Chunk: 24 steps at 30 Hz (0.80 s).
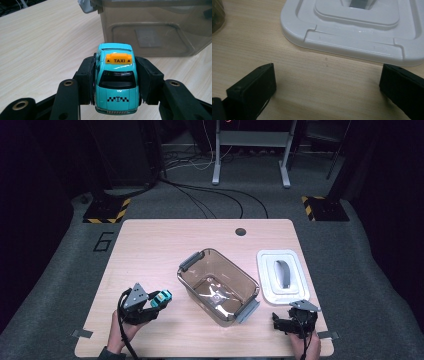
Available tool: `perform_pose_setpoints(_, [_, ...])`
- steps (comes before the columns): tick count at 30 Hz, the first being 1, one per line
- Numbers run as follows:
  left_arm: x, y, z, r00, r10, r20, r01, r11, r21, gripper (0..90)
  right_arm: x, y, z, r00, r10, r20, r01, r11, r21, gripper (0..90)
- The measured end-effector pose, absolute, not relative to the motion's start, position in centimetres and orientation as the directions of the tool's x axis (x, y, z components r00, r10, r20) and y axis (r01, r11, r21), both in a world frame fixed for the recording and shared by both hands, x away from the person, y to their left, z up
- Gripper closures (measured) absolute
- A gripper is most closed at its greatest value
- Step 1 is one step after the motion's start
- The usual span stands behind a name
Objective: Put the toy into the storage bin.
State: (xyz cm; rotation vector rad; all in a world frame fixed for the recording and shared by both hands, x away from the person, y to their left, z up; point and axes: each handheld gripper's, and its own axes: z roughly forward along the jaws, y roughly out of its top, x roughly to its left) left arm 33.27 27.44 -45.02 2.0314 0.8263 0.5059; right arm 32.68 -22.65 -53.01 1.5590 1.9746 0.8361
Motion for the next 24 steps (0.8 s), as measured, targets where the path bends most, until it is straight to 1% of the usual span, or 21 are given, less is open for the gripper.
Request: perform_pose_setpoints(24, [34.3, 27.3, -42.0, 0.701, 0.708, 0.079, 0.315, -0.408, 0.857, 52.7, 32.7, -22.7, -53.0, -0.231, 0.973, -0.001, 0.676, 0.162, 0.719, 0.1])
